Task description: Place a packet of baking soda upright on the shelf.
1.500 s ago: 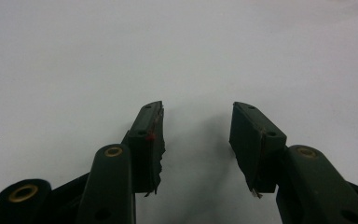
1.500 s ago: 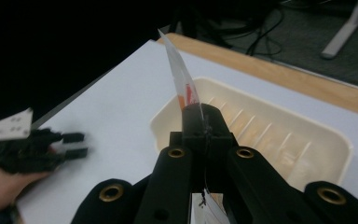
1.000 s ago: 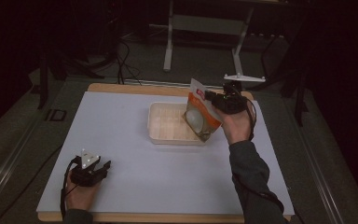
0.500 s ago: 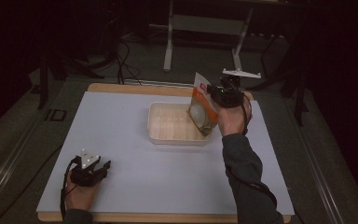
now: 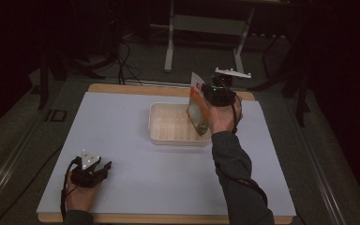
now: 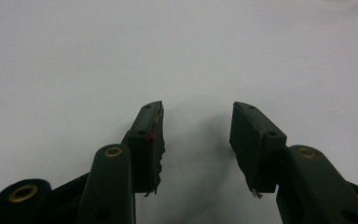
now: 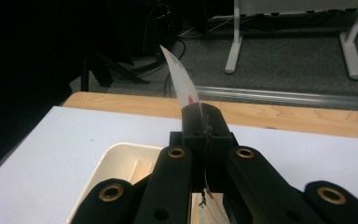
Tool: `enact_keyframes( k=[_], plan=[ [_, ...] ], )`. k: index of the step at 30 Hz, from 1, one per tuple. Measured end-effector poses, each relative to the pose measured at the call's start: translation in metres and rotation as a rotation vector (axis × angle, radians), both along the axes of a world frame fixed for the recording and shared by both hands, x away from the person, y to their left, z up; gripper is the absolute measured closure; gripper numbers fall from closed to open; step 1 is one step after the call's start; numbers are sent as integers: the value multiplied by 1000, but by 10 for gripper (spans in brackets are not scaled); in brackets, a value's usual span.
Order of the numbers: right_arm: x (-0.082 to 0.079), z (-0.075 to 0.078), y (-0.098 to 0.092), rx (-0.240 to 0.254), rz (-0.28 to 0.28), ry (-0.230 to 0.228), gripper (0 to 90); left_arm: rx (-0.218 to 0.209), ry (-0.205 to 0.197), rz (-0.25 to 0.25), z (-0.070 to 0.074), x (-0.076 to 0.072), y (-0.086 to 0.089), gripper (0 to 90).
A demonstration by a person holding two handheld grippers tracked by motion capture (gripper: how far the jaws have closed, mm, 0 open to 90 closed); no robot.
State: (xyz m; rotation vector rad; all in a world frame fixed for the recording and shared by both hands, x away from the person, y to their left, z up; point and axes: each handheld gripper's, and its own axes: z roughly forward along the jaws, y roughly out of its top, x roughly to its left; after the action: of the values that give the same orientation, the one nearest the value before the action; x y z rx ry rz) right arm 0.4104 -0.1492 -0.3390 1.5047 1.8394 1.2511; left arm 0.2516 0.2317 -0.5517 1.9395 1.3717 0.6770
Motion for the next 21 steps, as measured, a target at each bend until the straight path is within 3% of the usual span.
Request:
enact_keyframes(
  k=[9, 21],
  plan=[
    [-2, 1, 14, 24, -13, 16, 900, 1, 2, -1, 0, 0, 0, 542],
    [-2, -6, 26, 100, -47, 55, 900, 3, -1, -1, 0, 0, 0, 541]
  ],
)
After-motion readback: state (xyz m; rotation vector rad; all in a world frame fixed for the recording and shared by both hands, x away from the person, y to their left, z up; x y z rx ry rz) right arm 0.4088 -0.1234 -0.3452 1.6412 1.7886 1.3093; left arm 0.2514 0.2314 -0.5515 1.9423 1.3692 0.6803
